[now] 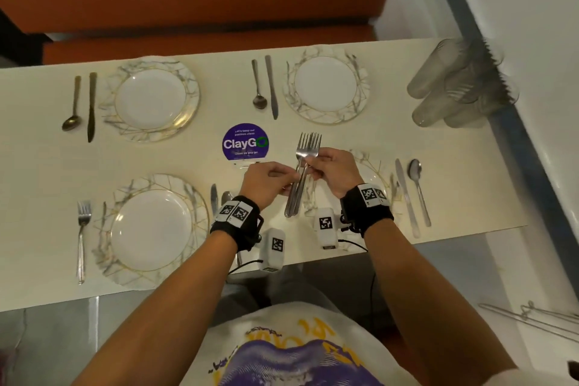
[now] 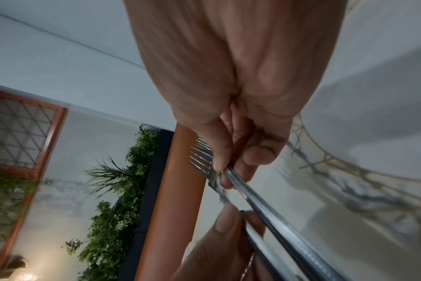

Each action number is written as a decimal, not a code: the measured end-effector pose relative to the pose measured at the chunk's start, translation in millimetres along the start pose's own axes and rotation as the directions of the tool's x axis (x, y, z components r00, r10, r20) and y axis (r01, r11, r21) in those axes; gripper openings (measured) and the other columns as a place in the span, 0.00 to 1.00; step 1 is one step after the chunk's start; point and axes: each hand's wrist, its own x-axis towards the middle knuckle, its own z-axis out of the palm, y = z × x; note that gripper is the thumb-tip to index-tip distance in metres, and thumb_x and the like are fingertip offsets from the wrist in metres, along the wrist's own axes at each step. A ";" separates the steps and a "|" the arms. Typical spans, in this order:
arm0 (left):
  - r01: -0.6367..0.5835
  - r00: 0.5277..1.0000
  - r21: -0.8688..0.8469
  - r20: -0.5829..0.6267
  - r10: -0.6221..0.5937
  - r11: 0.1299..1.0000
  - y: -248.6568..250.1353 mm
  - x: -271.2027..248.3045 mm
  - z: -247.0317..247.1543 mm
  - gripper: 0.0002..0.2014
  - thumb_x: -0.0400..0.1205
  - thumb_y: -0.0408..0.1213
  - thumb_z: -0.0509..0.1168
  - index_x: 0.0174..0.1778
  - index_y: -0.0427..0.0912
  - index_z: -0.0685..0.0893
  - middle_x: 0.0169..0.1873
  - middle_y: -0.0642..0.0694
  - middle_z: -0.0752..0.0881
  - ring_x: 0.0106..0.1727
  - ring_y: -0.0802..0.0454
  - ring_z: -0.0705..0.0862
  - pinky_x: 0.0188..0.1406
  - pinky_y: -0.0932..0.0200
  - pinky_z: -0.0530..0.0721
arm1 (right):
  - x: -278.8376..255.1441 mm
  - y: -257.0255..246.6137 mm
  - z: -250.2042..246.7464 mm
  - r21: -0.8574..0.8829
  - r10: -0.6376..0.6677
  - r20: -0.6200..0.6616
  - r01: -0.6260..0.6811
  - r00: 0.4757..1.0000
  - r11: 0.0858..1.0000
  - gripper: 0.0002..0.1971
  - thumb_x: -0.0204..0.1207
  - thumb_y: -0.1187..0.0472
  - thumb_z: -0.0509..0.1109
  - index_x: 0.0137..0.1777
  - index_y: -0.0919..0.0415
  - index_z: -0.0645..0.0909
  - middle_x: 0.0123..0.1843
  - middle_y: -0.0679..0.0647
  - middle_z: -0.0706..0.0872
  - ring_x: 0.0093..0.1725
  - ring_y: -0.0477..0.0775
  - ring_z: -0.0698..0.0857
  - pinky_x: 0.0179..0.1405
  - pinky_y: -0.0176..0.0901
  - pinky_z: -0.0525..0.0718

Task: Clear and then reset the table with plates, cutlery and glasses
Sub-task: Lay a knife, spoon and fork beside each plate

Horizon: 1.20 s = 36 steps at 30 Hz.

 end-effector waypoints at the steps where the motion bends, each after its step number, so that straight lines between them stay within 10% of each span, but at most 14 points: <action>1: 0.015 1.000 -0.017 -0.004 -0.015 1.000 -3.2 -0.9 2.5 0.06 0.79 0.29 0.78 0.50 0.34 0.92 0.41 0.37 0.94 0.39 0.45 0.93 0.46 0.50 0.94 | 0.4 0.2 -2.9 -0.014 0.005 -0.003 -0.005 1.000 1.000 0.08 0.79 0.71 0.74 0.57 0.70 0.88 0.42 0.62 0.93 0.33 0.50 0.86 0.32 0.38 0.82; 12: 0.243 0.970 0.022 -0.033 -0.243 0.970 -58.0 -10.3 11.1 0.03 0.82 0.22 0.72 0.43 0.32 0.89 0.35 0.33 0.91 0.38 0.38 0.92 0.45 0.40 0.94 | -9.3 19.0 -32.2 0.012 0.022 -0.053 -0.022 0.998 1.000 0.07 0.80 0.75 0.70 0.55 0.72 0.86 0.41 0.64 0.90 0.31 0.50 0.83 0.30 0.38 0.78; 18: 0.276 0.960 0.153 -0.097 -0.264 0.949 -59.2 -8.8 16.8 0.07 0.83 0.22 0.67 0.44 0.29 0.90 0.34 0.39 0.92 0.30 0.46 0.90 0.36 0.53 0.94 | -19.3 28.9 -38.2 0.011 0.006 -0.085 -0.005 0.996 1.000 0.08 0.80 0.74 0.70 0.57 0.72 0.86 0.42 0.65 0.91 0.35 0.54 0.83 0.32 0.40 0.78; 36: 0.306 0.952 0.097 -0.059 -0.301 0.947 -63.0 -15.1 13.5 0.05 0.83 0.26 0.73 0.42 0.30 0.90 0.37 0.35 0.93 0.32 0.45 0.90 0.39 0.51 0.94 | -31.2 29.1 -34.4 -0.017 0.003 -0.105 -0.005 0.994 1.000 0.06 0.80 0.73 0.70 0.54 0.70 0.86 0.41 0.65 0.91 0.34 0.54 0.83 0.32 0.42 0.78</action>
